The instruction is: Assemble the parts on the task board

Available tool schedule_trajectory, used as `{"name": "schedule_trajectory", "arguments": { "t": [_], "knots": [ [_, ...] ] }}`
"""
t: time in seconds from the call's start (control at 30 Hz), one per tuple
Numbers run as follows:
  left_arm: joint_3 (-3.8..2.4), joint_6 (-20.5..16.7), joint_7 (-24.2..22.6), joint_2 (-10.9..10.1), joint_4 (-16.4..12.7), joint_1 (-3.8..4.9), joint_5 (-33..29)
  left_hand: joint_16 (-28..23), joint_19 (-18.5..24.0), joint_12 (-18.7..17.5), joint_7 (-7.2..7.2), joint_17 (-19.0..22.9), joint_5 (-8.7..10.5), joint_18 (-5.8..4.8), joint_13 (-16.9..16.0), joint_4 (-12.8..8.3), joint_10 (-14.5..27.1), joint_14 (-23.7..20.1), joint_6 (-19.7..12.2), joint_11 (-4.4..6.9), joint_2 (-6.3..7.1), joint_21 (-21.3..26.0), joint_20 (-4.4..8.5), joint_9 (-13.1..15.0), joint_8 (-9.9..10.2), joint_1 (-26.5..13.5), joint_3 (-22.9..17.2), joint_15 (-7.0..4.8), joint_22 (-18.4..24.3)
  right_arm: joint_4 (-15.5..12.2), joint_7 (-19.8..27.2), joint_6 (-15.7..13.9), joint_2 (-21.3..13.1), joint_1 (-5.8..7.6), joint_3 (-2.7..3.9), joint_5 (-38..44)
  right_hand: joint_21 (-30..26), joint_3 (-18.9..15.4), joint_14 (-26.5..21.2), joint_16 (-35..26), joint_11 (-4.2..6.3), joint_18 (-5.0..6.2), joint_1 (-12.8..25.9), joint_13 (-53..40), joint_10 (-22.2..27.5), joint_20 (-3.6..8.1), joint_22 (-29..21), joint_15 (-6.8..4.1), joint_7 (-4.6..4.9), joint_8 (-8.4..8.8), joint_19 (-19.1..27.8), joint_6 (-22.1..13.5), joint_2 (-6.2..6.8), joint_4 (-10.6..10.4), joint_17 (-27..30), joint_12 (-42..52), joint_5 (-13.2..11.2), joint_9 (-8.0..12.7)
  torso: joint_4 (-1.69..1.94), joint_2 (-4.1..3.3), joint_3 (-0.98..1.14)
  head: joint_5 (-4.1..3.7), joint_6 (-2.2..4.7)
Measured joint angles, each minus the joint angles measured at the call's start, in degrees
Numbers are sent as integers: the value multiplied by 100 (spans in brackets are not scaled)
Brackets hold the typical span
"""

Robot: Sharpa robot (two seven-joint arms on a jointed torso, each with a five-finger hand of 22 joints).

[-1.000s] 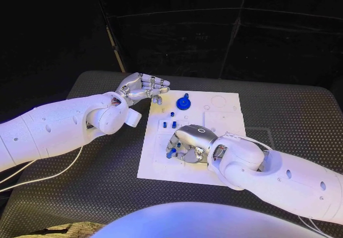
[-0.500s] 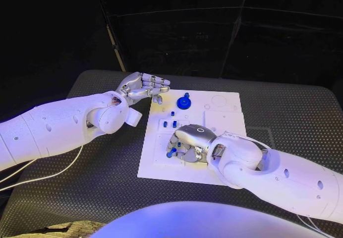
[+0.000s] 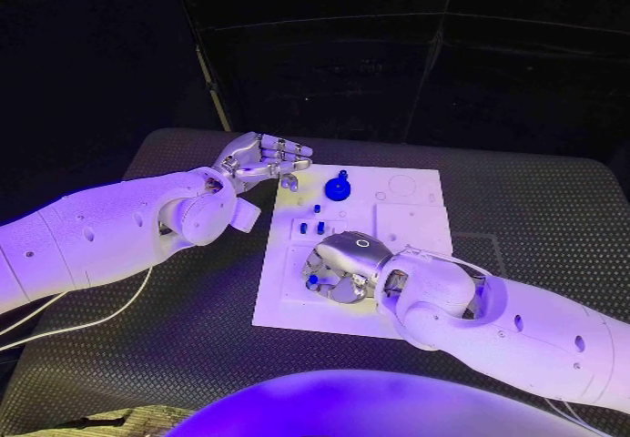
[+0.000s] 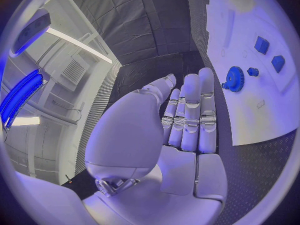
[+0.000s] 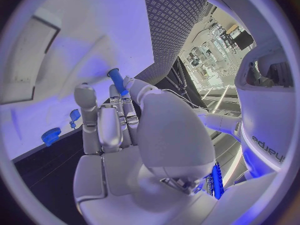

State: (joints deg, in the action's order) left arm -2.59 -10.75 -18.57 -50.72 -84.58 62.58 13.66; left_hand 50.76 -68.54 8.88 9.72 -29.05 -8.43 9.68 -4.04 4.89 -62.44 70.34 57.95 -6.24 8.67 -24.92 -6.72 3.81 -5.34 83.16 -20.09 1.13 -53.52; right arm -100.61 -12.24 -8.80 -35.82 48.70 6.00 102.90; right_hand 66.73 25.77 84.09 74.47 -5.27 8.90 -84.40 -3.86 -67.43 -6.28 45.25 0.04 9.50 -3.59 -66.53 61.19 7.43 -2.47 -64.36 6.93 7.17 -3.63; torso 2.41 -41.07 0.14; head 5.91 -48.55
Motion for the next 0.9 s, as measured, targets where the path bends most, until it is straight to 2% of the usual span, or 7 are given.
{"name": "schedule_trajectory", "arguments": {
  "t": [0.07, 0.27, 0.4, 0.43, 0.57, 0.73, 0.9],
  "knots": [
    [0, 1, 1, 0, 0, 0, 0, 0, 0, 0, 0, 0, 0, 0, 0, 0, 0, 0, 0, 0, 0, 0, 0, 0, 0, 0, 0, 0, 0, 18, -2, -5, 12, -2, -11, 17, -20, -29, -5, -3, 16, 0, 68, 5, 26, -7, -39, 8, -6, 0, 7, -177, 65, -29, 17, -47, 37, 0, 0, 1, 0, 0, -1],
    [0, 5, 1, -1, 1, 0, 0, 0, 0, 0, 0, 0, 0, 0, 0, 0, 0, 0, 0, 0, 0, 0, 0, 0, 0, 0, 0, 0, 0, 62, -14, -17, 14, -33, -51, 37, -183, -67, -5, -10, -75, -1, 232, 23, 446, -56, -257, 49, 5, 0, 150, -469, 167, -60, 55, -219, 51, 0, 0, 4, 1, 1, 6],
    [0, 8, 4, -7, 1, 0, 0, 0, 0, 0, 13, 0, 0, 0, 0, 0, 11, 0, -12, -12, 0, 0, 0, 0, 15, 0, 0, 0, 2, 67, -11, -64, 9, -33, -54, 41, -598, -174, -57, -350, -121, 6, 239, 23, 795, -83, -885, 123, -21, 0, 556, -573, 174, -11, 507, -251, 51, -8, 0, 4, 1, 2, 14],
    [0, 9, 4, -9, 0, 0, 0, 0, 0, 0, 21, 0, 0, 0, 0, 0, 20, 0, -21, -20, 0, 0, 0, 0, 21, 0, 0, 0, 6, 67, -5, -82, 8, -33, -54, 42, -670, -196, -68, -404, -129, 88, 239, 23, 863, -90, -983, 134, -41, 0, 610, -593, 174, 10, 573, -251, 51, -8, 0, 4, 2, 2, 17],
    [0, 12, 6, -12, -1, 0, 0, 0, 0, 0, 21, 5, 0, 0, 0, 0, 20, 0, -21, -21, 0, 0, 0, 0, 21, 0, 0, 0, 8, 59, 34, -187, -7, -33, -54, 43, -852, -331, -107, -503, -158, 92, 243, 17, 1079, -119, -1224, 173, -85, 0, 742, -702, 177, 37, 716, -251, 51, -8, 0, 2, 3, -6, 31],
    [0, 17, 8, -14, 0, 0, 0, 0, 0, 0, 21, 5, 0, 0, 0, 0, 20, 0, -21, -20, 0, 0, 0, 0, 21, 0, 0, 0, 7, -27, 148, -418, -107, -33, -56, 18, -974, -610, -140, -548, -197, 92, 301, 1, 1366, -139, -1367, 205, -164, 0, 778, -933, 174, 41, 809, -145, 81, -8, -1, 1, 5, -17, 47],
    [0, 22, 11, -21, 6, -1, 0, 0, 0, 0, 21, 5, 0, 0, 0, 0, 20, 0, -20, -21, 0, 0, 0, 0, 21, 0, 0, 0, 7, -283, 337, -776, -433, -37, -50, -80, -1033, -886, -171, -607, -219, 91, 299, -14, 1528, -139, -1419, 191, -220, 0, 778, -1100, 175, 39, 882, 36, 82, -8, -12, 1, 13, -33, 79]
  ]
}}
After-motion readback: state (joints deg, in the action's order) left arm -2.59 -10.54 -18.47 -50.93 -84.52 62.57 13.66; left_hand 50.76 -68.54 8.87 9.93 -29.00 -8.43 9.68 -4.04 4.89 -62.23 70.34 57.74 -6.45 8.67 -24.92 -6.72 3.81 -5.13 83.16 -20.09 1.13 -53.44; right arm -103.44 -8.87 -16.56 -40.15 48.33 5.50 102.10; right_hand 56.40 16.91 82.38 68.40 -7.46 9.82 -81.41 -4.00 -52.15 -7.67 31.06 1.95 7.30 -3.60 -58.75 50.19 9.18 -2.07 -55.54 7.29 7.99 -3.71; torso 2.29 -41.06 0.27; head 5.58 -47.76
